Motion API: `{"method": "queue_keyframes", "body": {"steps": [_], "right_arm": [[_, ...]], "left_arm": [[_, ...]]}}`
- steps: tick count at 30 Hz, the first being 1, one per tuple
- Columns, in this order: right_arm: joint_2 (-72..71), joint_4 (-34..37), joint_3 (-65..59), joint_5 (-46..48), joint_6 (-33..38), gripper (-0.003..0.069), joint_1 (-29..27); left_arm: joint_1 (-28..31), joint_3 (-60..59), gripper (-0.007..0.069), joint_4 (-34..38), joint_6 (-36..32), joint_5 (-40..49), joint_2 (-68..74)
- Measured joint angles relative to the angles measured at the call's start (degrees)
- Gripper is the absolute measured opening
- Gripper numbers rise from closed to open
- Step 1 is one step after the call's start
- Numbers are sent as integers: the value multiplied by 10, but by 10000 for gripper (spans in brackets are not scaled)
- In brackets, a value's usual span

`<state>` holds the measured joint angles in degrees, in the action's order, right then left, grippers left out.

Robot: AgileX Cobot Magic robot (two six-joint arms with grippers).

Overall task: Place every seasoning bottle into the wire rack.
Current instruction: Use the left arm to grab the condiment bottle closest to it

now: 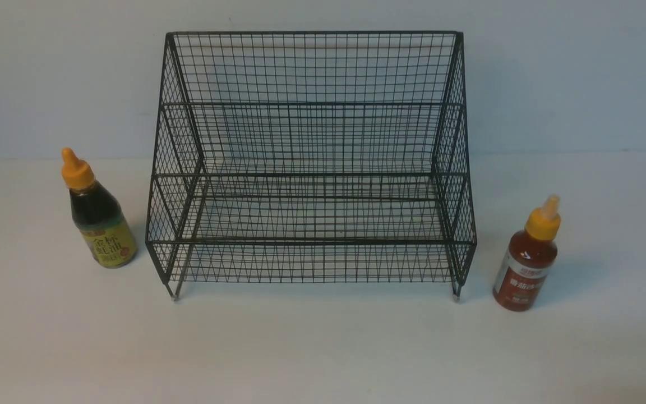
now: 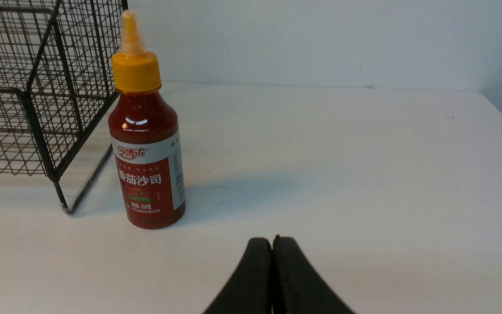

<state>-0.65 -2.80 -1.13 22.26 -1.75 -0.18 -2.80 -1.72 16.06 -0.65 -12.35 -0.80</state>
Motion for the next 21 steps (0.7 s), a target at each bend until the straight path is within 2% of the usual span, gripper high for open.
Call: {"method": "queue_keyframes", "body": {"steps": [1,4,10,20,21], "right_arm": [[0,0,0,0,0,-15,0],[0,0,0,0,0,-15,0],[0,0,0,0,0,-15,0],[0,0,0,0,0,-15,0],[0,0,0,0,0,-15,0]], "left_arm": [[0,0,-4,4,-5,-72,0],[0,6,-4,15,-15,-172,12],[0,65,-4,19,-32,-176,146],[0,181,4,12,-30,-257,524],[0,183,6,12,-30,-257,530]]}}
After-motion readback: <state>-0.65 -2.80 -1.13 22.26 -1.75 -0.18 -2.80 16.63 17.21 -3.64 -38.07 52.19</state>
